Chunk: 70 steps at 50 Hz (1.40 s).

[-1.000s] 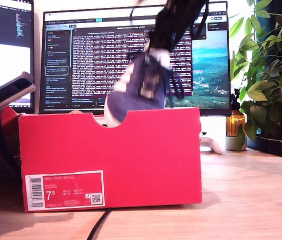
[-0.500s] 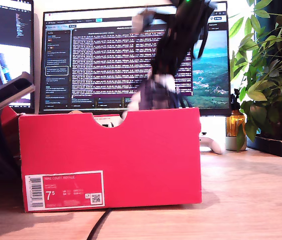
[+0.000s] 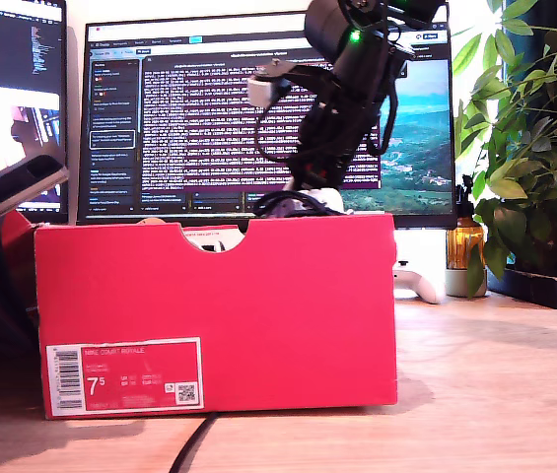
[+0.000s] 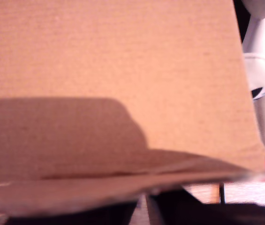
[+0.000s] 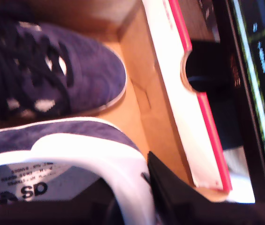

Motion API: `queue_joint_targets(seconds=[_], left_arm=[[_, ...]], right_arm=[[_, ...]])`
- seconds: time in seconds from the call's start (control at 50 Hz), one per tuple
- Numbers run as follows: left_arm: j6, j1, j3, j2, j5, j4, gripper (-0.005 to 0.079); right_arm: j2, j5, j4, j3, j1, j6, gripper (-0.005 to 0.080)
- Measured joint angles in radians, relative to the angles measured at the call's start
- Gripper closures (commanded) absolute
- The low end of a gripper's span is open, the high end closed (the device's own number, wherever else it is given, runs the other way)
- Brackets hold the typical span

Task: Pack the blue shoes by picking the first shoe and placing it inside the red shoebox, left side, then picking and rotating the second shoe and placing it in the shoebox

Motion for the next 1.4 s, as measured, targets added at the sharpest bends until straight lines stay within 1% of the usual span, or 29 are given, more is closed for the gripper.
queue_joint_targets(seconds=[0.16, 0.32, 0.34, 0.36, 0.38, 0.4, 0.42, 0.44, 0.46, 0.48, 0.58, 0.62, 0.66, 0.68, 0.74, 0.76, 0.78, 0.82, 0.84, 0.88, 0.9, 1.02, 1.04, 1.12, 1.18, 1.2, 1.26, 1.4], left_arm=[[0.0, 0.0, 0.0, 0.0, 0.0, 0.0, 0.0762], [0.0, 0.0, 0.0, 0.0, 0.0, 0.0, 0.0762], [0.0, 0.0, 0.0, 0.0, 0.0, 0.0, 0.0762], [0.0, 0.0, 0.0, 0.0, 0.0, 0.0, 0.0762], [0.0, 0.0, 0.0, 0.0, 0.0, 0.0, 0.0762], [0.0, 0.0, 0.0, 0.0, 0.0, 0.0, 0.0762], [0.0, 0.0, 0.0, 0.0, 0.0, 0.0, 0.0762], [0.0, 0.0, 0.0, 0.0, 0.0, 0.0, 0.0762], [0.0, 0.0, 0.0, 0.0, 0.0, 0.0, 0.0762], [0.0, 0.0, 0.0, 0.0, 0.0, 0.0, 0.0762], [0.0, 0.0, 0.0, 0.0, 0.0, 0.0, 0.0762], [0.0, 0.0, 0.0, 0.0, 0.0, 0.0, 0.0762], [0.0, 0.0, 0.0, 0.0, 0.0, 0.0, 0.0762], [0.0, 0.0, 0.0, 0.0, 0.0, 0.0, 0.0762], [0.0, 0.0, 0.0, 0.0, 0.0, 0.0, 0.0762], [0.0, 0.0, 0.0, 0.0, 0.0, 0.0, 0.0762], [0.0, 0.0, 0.0, 0.0, 0.0, 0.0, 0.0762], [0.0, 0.0, 0.0, 0.0, 0.0, 0.0, 0.0762], [0.0, 0.0, 0.0, 0.0, 0.0, 0.0, 0.0762], [0.0, 0.0, 0.0, 0.0, 0.0, 0.0, 0.0762], [0.0, 0.0, 0.0, 0.0, 0.0, 0.0, 0.0762], [0.0, 0.0, 0.0, 0.0, 0.0, -0.001, 0.0762], [0.0, 0.0, 0.0, 0.0, 0.002, -0.002, 0.0762], [0.02, 0.0, 0.0, 0.0, 0.019, -0.007, 0.0762], [0.04, -0.001, 0.0, 0.0, 0.023, -0.012, 0.0762], [0.062, -0.002, 0.0, -0.001, 0.023, -0.016, 0.0762], [0.085, -0.01, 0.0, -0.004, 0.023, -0.025, 0.0762], [0.117, -0.043, 0.0, -0.053, 0.018, -0.06, 0.0762]], right_arm=[[0.0, 0.025, -0.001, 0.0, 0.019, 0.008, 0.052], [0.0, 0.087, -0.005, 0.0, 0.026, 0.045, 0.0533], [0.0, 0.088, -0.008, 0.0, 0.026, 0.045, 0.0547], [0.0, 0.091, -0.011, 0.0, 0.026, 0.088, 0.0572], [0.0, 0.091, -0.013, 0.0, 0.026, 0.088, 0.0609], [0.0, 0.092, -0.017, 0.0, 0.026, 0.088, 0.0659], [0.0, 0.092, -0.019, 0.0, 0.026, 0.141, 0.0711], [0.0, 0.092, -0.023, 0.0, 0.026, 0.149, 0.0763], [0.0, 0.093, -0.026, 0.0, 0.026, 0.149, 0.0761], [0.0, 0.094, -0.029, 0.0, 0.026, 0.196, 0.0753], [-0.001, 0.093, -0.042, 0.0, 0.032, 0.268, 0.0765], [-0.002, 0.093, -0.044, 0.0, 0.037, 0.329, 0.0765], [-0.003, 0.093, -0.047, 0.0, 0.045, 0.329, 0.0765], [-0.004, 0.093, -0.047, 0.0, 0.048, 0.42, 0.0765], [-0.01, 0.093, -0.052, 0.0, 0.06, 0.449, 0.0765], [-0.012, 0.093, -0.055, 0.0, 0.061, 0.507, 0.0765], [-0.014, 0.093, -0.06, 0.0, 0.064, 0.53, 0.0765], [-0.02, 0.093, -0.07, 0.0, 0.066, 0.53, 0.0765], [-0.023, 0.093, -0.08, 0.001, 0.066, 0.619, 0.0765], [-0.027, 0.092, -0.104, 0.003, 0.072, 0.626, 0.0765], [-0.031, 0.091, -0.118, 0.004, 0.071, 0.664, 0.0765], [-0.038, 0.086, -0.187, 0.007, 0.071, 0.698, 0.0765], [-0.038, 0.086, -0.195, 0.007, 0.071, 0.734, 0.0765], [-0.038, 0.086, -0.206, 0.007, 0.068, 0.769, 0.0765], [-0.038, 0.087, -0.204, 0.007, 0.056, 0.79, 0.0765], [-0.038, 0.087, -0.204, 0.007, 0.052, 0.836, 0.0765], [-0.038, 0.086, -0.205, 0.007, 0.04, 0.861, 0.0765], [-0.038, 0.086, -0.232, 0.007, 0.003, 0.864, 0.0765]])
